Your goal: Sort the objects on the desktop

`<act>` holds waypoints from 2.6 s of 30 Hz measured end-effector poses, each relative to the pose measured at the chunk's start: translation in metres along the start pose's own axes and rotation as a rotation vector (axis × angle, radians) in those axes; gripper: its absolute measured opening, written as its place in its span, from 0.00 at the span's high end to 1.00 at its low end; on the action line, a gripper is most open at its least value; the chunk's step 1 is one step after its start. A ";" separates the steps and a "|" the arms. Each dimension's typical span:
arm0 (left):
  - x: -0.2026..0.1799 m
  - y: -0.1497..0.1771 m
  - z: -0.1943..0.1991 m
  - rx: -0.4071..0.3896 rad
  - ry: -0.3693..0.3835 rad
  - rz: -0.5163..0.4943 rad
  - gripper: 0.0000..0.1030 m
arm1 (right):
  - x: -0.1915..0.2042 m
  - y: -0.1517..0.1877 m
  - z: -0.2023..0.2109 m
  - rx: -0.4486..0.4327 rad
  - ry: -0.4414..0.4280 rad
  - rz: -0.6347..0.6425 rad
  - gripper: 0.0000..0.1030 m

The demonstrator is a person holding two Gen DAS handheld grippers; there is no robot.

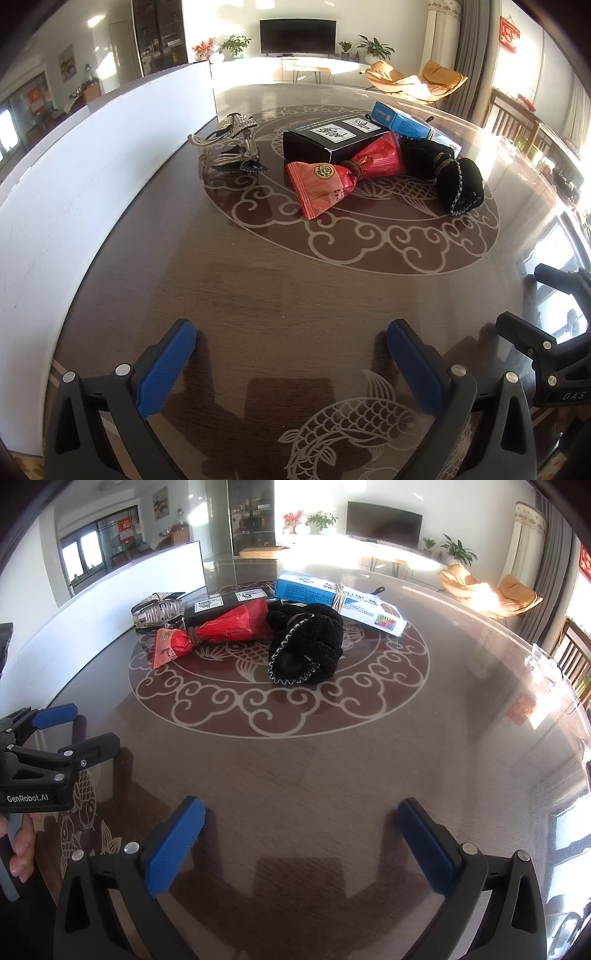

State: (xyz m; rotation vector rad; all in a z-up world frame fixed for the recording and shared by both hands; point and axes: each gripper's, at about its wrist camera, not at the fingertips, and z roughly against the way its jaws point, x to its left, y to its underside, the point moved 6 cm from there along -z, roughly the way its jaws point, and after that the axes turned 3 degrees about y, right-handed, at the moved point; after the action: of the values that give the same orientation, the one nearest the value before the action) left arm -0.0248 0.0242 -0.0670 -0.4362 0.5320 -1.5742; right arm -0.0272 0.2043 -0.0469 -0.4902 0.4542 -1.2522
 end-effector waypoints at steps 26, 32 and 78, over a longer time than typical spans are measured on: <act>-0.001 0.001 0.001 0.000 0.000 0.002 0.00 | 0.000 0.000 0.000 0.000 0.000 0.000 0.00; -0.001 0.001 0.001 0.000 0.000 0.002 0.00 | 0.000 0.000 0.000 0.000 0.000 -0.001 0.00; 0.027 0.007 0.010 -0.002 -0.070 0.103 0.00 | 0.000 0.000 0.000 0.000 0.001 -0.002 0.00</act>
State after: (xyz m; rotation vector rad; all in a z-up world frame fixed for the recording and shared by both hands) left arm -0.0155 -0.0037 -0.0635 -0.4568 0.4953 -1.4544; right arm -0.0267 0.2039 -0.0466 -0.4897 0.4546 -1.2543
